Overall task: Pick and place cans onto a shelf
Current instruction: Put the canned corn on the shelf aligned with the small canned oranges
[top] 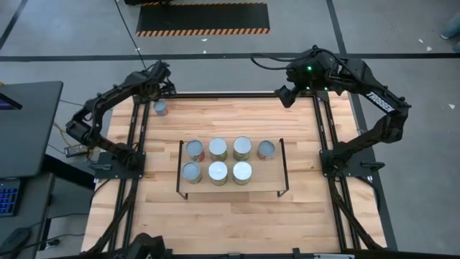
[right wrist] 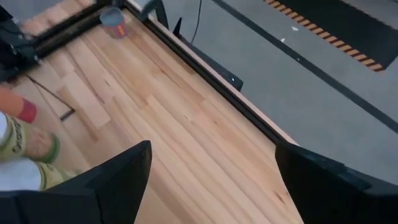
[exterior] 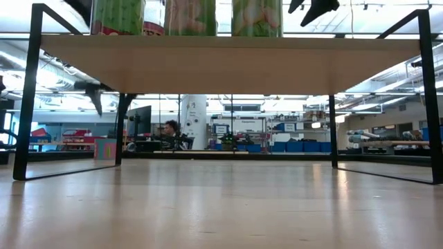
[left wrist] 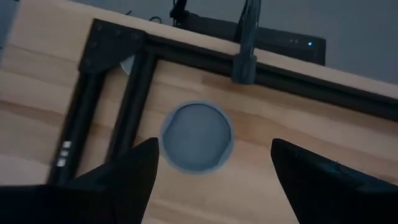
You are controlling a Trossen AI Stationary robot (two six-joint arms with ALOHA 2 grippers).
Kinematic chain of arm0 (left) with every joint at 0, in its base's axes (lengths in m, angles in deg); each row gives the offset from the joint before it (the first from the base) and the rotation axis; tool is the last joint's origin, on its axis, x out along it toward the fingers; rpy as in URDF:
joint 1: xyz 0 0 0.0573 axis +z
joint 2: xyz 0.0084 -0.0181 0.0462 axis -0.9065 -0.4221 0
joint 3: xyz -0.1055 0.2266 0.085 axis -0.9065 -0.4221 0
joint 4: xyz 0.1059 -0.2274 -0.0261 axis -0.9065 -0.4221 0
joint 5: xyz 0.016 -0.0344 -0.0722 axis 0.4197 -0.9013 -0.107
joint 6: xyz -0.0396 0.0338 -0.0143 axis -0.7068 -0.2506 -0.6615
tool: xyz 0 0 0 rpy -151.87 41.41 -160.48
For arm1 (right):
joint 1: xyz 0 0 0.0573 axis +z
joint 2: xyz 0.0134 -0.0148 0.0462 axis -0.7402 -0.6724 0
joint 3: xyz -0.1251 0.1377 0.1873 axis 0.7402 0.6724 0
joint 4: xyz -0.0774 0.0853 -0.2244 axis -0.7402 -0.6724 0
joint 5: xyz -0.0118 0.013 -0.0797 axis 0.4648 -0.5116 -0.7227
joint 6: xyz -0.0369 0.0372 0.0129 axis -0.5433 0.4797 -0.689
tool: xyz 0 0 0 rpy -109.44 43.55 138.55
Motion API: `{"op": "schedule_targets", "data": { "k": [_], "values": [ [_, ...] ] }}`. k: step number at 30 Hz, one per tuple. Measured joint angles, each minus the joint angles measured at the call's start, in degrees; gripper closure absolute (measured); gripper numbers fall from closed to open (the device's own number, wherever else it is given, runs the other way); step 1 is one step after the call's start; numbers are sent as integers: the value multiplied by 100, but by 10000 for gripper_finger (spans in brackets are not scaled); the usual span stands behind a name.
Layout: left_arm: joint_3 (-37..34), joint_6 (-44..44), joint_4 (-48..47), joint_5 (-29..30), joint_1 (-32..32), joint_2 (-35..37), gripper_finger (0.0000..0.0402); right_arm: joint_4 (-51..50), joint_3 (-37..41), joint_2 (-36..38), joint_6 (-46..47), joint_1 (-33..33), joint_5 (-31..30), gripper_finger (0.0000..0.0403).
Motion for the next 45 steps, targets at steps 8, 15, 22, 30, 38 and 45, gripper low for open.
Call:
{"op": "schedule_targets", "data": {
  "k": [8,15,22,30,38,45],
  "values": [
    [-849,-226,1124,389,-21,-4,84,385,0,-209,114,-17,-1,53],
    [-1240,-247,1729,767,-151,-107,84,438,2,-486,130,-33,218,53],
    [-1241,-465,1887,1161,-192,-478,84,440,2,-804,126,-31,529,53],
    [-1258,-875,1747,662,-117,-949,84,446,2,-945,187,17,802,53],
    [-1234,-878,1889,165,-184,-944,84,426,2,-888,253,28,850,53],
    [-1232,-254,1517,-249,-427,-465,84,360,2,-886,50,2,857,53]
  ]
}}
